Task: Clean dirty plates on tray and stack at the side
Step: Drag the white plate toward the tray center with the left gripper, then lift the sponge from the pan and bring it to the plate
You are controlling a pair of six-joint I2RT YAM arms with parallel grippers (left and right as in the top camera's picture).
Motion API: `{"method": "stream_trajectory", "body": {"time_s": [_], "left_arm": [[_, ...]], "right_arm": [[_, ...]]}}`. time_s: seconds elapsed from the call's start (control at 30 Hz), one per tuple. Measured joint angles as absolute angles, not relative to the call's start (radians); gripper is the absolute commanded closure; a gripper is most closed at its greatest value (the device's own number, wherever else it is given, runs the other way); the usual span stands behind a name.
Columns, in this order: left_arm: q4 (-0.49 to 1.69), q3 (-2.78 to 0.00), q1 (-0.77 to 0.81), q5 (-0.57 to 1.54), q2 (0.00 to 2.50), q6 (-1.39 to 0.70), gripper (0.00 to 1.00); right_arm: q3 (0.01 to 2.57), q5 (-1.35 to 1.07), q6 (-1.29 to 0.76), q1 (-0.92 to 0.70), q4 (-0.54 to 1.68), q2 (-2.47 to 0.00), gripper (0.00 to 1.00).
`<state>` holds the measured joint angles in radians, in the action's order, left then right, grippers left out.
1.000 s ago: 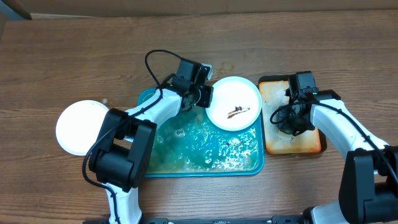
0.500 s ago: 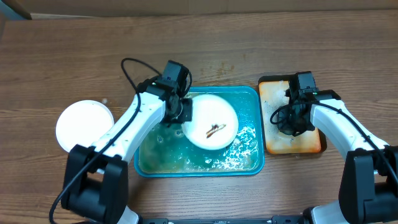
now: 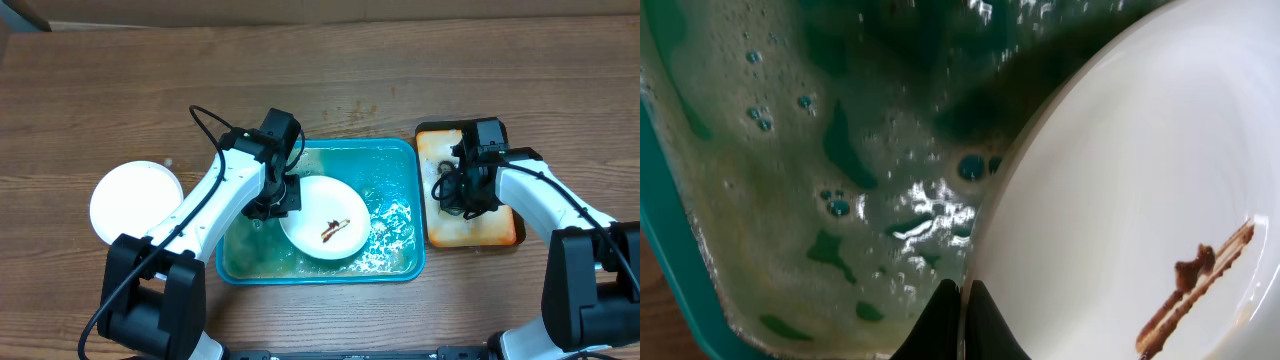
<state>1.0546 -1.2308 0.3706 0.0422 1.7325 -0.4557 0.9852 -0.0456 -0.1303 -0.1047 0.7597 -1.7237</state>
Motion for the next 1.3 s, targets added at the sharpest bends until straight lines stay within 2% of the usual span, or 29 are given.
{"method": "stream_trajectory", "body": {"time_s": [0.33,0.6,0.9,1.3], "left_arm": [[0.951,-1.226,0.381,-0.012,1.732,-0.506,0.96],[0.839,-1.145,0.413,-0.028,1.732,-0.534,0.96],[0.822,-1.121,0.419,-0.027,1.732,-0.552,0.96],[0.815,-1.121,0.419,-0.012,1.732,-0.552,0.96]], "right_arm": [[1.174,-0.090,-0.130,-0.106,0.950,-1.687,0.96],[1.221,-0.305,-0.130,-0.157,0.962,-1.587,0.96],[1.221,-0.434,-0.156,-0.389,0.880,-1.591,0.96],[1.221,-0.373,-0.315,-0.606,0.765,-1.763,0.96]]}}
